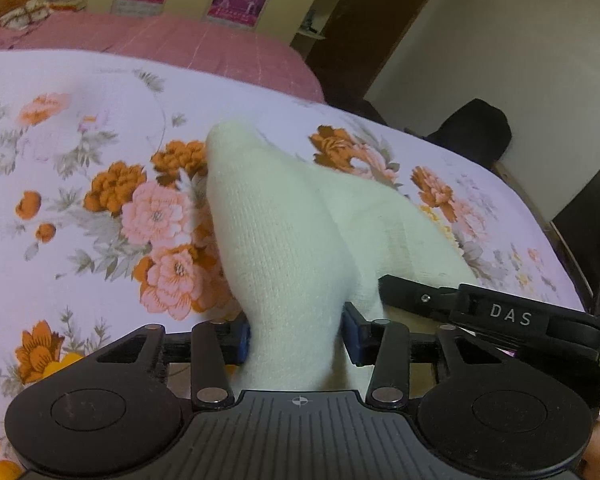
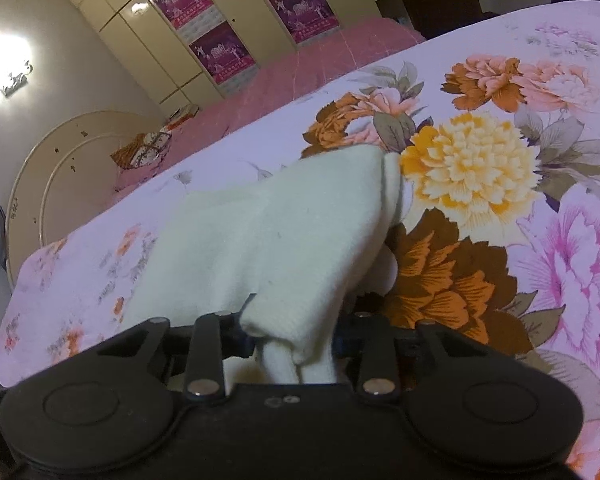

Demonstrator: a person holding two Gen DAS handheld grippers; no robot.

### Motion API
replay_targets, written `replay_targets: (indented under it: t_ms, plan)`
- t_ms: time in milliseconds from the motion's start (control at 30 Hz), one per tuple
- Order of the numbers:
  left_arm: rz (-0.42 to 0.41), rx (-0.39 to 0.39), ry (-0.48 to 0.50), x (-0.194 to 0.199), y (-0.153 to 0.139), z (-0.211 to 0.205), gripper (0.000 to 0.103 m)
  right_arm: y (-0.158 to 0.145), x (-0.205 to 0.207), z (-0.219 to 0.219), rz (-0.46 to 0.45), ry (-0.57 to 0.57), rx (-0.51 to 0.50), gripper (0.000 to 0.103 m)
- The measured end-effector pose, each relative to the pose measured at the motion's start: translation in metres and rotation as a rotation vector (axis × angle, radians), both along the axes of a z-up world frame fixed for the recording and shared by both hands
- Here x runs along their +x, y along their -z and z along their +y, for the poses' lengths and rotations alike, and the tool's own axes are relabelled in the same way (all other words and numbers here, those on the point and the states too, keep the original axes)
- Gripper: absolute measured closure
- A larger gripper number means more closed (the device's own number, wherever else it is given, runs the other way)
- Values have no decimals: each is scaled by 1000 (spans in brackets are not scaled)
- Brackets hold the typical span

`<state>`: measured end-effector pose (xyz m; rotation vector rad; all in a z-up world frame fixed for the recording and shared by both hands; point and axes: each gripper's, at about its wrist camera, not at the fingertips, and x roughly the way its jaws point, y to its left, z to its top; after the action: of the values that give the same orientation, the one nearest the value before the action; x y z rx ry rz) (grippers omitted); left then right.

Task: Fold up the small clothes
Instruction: 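Lift the held end and fold it over the sweater with both grippers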

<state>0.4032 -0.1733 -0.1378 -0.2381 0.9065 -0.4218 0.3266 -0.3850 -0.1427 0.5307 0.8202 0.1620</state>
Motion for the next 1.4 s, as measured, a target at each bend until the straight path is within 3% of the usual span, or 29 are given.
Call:
replay_targets:
  t_ms: [333, 567, 733, 1067, 1233, 1400]
  plan:
    - [-30, -10, 8, -12, -23, 16, 60, -26, -9, 19, -41, -10, -19, 71]
    - [-64, 1, -24, -28, -43, 66, 60, -44, -16, 59, -77, -33, -9, 71]
    - [-87, 8, -57, -42, -53, 134, 60, -53, -16, 112, -95, -62, 4, 71]
    - [-103, 20, -161, -44, -54, 303, 60, -55, 2, 268, -123, -123, 39, 71]
    - [-99, 29, -209, -33, -40, 373, 60, -46, 26, 337, -130, -171, 46, 71]
    - [-72, 37, -221, -19, -7, 403, 59, -30, 43, 374, -103, -178, 22, 72]
